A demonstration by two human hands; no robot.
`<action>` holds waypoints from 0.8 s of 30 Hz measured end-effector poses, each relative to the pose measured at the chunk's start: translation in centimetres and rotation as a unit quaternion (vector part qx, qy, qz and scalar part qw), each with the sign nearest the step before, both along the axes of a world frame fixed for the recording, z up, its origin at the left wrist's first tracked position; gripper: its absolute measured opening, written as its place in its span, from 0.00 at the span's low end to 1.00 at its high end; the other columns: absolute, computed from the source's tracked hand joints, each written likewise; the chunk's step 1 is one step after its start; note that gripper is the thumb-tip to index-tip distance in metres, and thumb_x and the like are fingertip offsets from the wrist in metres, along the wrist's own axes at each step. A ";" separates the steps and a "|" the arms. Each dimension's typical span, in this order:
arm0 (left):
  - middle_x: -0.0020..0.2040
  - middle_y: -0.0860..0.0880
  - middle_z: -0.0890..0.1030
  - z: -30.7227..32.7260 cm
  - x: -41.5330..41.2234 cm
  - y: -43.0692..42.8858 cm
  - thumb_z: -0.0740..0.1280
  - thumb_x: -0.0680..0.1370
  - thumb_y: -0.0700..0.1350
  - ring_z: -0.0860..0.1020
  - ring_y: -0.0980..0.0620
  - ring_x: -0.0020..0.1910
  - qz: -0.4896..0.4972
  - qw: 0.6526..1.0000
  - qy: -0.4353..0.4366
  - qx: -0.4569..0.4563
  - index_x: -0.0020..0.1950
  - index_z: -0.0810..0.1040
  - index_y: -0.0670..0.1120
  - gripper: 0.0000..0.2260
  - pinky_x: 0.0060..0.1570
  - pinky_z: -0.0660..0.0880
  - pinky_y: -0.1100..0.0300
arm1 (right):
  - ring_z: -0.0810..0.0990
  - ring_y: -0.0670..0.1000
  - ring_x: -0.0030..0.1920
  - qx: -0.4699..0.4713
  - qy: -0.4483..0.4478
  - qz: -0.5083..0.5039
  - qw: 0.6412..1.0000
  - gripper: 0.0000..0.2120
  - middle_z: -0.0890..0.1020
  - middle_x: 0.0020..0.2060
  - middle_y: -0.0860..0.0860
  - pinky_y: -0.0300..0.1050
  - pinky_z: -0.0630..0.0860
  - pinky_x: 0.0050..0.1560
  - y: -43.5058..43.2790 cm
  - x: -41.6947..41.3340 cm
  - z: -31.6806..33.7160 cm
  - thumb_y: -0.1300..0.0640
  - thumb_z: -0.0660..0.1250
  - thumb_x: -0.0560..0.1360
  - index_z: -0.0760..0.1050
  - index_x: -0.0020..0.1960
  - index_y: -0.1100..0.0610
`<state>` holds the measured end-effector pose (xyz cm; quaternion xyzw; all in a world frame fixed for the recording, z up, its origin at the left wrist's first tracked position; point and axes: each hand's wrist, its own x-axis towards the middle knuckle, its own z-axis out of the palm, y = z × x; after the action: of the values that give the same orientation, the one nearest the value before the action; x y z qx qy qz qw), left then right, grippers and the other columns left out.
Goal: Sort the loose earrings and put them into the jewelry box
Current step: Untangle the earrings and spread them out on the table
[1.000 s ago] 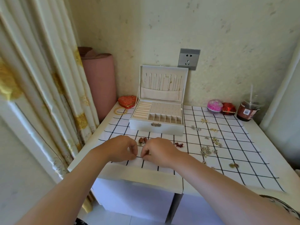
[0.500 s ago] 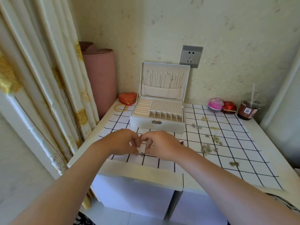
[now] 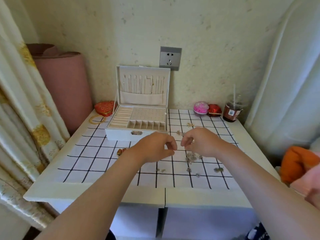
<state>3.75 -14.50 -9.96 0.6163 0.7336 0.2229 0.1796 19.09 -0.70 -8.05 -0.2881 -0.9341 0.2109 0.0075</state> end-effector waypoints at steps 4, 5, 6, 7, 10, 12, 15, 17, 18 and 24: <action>0.48 0.60 0.80 -1.1 2.1 3.1 0.71 0.76 0.47 0.73 0.62 0.39 -0.030 0.998 0.050 -0.022 0.53 0.83 0.57 0.07 0.44 0.73 0.63 | 0.81 0.42 0.44 -0.020 -0.051 0.016 0.998 0.08 0.83 0.40 0.41 0.41 0.79 0.47 1.2 1.9 -0.9 0.58 0.75 0.71 0.84 0.44 0.45; 0.49 0.59 0.81 -1.4 2.5 3.7 0.71 0.76 0.48 0.73 0.62 0.39 -0.037 0.997 0.061 -0.027 0.53 0.83 0.58 0.08 0.44 0.73 0.62 | 0.81 0.42 0.44 -0.021 -0.059 0.022 0.998 0.07 0.84 0.41 0.41 0.42 0.79 0.48 1.4 2.2 -1.1 0.57 0.76 0.71 0.84 0.44 0.45; 0.49 0.59 0.81 -1.6 2.8 4.2 0.72 0.76 0.49 0.73 0.62 0.39 -0.045 0.996 0.065 -0.032 0.54 0.83 0.58 0.08 0.44 0.73 0.62 | 0.81 0.42 0.45 -0.018 -0.066 0.027 0.997 0.06 0.84 0.41 0.41 0.42 0.79 0.48 1.7 2.5 -1.4 0.56 0.75 0.71 0.83 0.44 0.44; 0.49 0.60 0.81 -1.9 3.1 4.6 0.72 0.75 0.50 0.73 0.63 0.38 -0.054 0.996 0.065 -0.039 0.53 0.83 0.58 0.08 0.43 0.73 0.62 | 0.81 0.43 0.45 -0.012 -0.071 0.031 0.997 0.06 0.84 0.42 0.42 0.44 0.79 0.49 1.9 2.6 -1.5 0.55 0.75 0.71 0.83 0.44 0.44; 0.47 0.60 0.81 -2.3 3.6 5.6 0.74 0.74 0.50 0.73 0.64 0.38 -0.076 0.993 0.066 -0.059 0.52 0.84 0.57 0.08 0.42 0.71 0.62 | 0.80 0.45 0.46 0.006 -0.068 0.035 0.997 0.07 0.83 0.42 0.42 0.46 0.79 0.49 2.6 3.0 -1.9 0.56 0.73 0.72 0.83 0.44 0.43; 0.47 0.60 0.82 -2.2 3.5 6.1 0.74 0.73 0.50 0.75 0.62 0.40 -0.078 0.992 0.070 -0.072 0.50 0.85 0.57 0.07 0.43 0.73 0.61 | 0.80 0.42 0.46 0.003 -0.069 0.036 0.997 0.06 0.83 0.43 0.40 0.43 0.78 0.49 3.1 3.1 -2.0 0.56 0.74 0.72 0.84 0.45 0.45; 0.45 0.61 0.83 -1.9 3.1 6.3 0.75 0.73 0.49 0.76 0.64 0.40 -0.077 0.992 0.036 -0.096 0.48 0.85 0.56 0.05 0.45 0.75 0.62 | 0.79 0.39 0.45 -0.014 -0.065 0.045 0.997 0.05 0.82 0.41 0.37 0.40 0.76 0.47 3.8 3.3 -2.0 0.54 0.76 0.71 0.86 0.46 0.46; 0.44 0.61 0.83 -1.7 2.6 6.2 0.74 0.73 0.49 0.77 0.66 0.38 -0.078 0.992 0.010 -0.100 0.48 0.84 0.56 0.04 0.44 0.74 0.64 | 0.79 0.39 0.45 -0.029 -0.059 0.047 0.997 0.06 0.82 0.41 0.38 0.39 0.75 0.46 4.0 3.3 -2.1 0.53 0.77 0.71 0.85 0.47 0.45; 0.43 0.61 0.83 -1.6 2.3 6.1 0.74 0.73 0.49 0.76 0.67 0.38 -0.076 0.992 0.001 -0.098 0.47 0.84 0.56 0.04 0.43 0.73 0.66 | 0.79 0.39 0.45 -0.035 -0.057 0.047 0.997 0.08 0.82 0.41 0.39 0.40 0.76 0.46 4.0 3.3 -2.2 0.53 0.77 0.70 0.85 0.48 0.45; 0.41 0.58 0.83 -0.5 0.7 5.2 0.75 0.73 0.47 0.79 0.58 0.39 -0.032 0.995 -0.048 -0.078 0.45 0.83 0.55 0.04 0.42 0.76 0.66 | 0.78 0.38 0.45 -0.035 -0.062 0.062 0.996 0.05 0.82 0.42 0.36 0.35 0.71 0.41 4.0 2.8 -2.5 0.53 0.76 0.71 0.86 0.47 0.45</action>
<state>4.49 -9.25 -10.46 0.6120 0.7193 0.1890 0.2691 21.93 3.25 -10.58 -0.2422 -0.9408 0.2253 -0.0737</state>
